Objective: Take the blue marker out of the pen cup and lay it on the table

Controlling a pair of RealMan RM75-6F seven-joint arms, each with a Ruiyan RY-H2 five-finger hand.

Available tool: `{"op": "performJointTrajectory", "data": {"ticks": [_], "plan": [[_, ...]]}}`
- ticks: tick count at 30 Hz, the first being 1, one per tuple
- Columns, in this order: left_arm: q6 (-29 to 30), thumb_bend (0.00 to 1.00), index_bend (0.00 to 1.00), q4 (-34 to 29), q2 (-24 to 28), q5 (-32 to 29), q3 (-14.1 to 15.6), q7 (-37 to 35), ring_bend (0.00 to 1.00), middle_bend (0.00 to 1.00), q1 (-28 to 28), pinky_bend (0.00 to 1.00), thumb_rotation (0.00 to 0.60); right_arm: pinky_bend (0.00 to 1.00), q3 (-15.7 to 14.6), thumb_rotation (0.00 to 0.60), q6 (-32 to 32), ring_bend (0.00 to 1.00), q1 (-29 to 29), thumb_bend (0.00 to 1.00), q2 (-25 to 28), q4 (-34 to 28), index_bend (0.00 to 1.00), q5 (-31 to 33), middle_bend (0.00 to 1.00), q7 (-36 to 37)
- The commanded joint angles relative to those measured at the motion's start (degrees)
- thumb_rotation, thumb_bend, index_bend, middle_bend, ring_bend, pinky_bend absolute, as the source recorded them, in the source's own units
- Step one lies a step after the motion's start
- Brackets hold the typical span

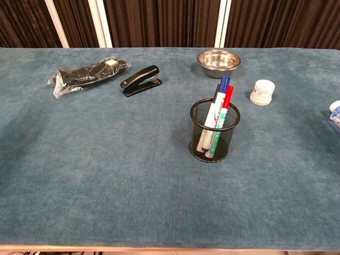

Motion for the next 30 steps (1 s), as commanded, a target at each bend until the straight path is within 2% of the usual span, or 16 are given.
{"op": "performJointTrajectory", "data": {"ticks": [1, 8, 19, 25, 30], "plan": [[-0.1, 0.56, 0.09, -0.1, 0.0, -0.3, -0.1, 0.1, 0.00, 0.00, 0.0, 0.00, 0.600, 0.16, 3.0, 0.600, -9.9, 0.00, 6.9, 0.20, 2.3, 1.0, 0.13, 1.9, 0.00, 8.2], [-0.5, 0.56, 0.09, -0.3, -0.1, -1.0, -0.2, 0.6, 0.00, 0.00, -0.1, 0.00, 0.600, 0.16, 4.9, 0.600, -18.0, 0.00, 13.8, 0.20, 1.2, 1.4, 0.13, 3.8, 0.00, 10.5], [-0.7, 0.56, 0.09, -0.6, -0.1, -1.7, -0.4, 0.7, 0.00, 0.00, 0.0, 0.00, 0.600, 0.16, 7.8, 0.600, -24.1, 0.00, 22.9, 0.20, -3.7, -0.2, 0.21, 9.3, 0.00, 4.8], [-0.8, 0.56, 0.09, -0.9, 0.1, -2.0, -0.5, 0.6, 0.00, 0.00, 0.0, 0.00, 0.600, 0.16, 7.5, 0.600, -24.4, 0.00, 25.5, 0.24, -5.7, -2.0, 0.25, 11.0, 0.00, -0.1], [-0.7, 0.56, 0.09, -1.2, 0.1, -2.2, -0.6, 0.3, 0.00, 0.00, 0.0, 0.00, 0.600, 0.16, 6.0, 0.600, -23.5, 0.00, 26.4, 0.27, -7.4, -2.0, 0.29, 11.5, 0.00, -4.3]]}}
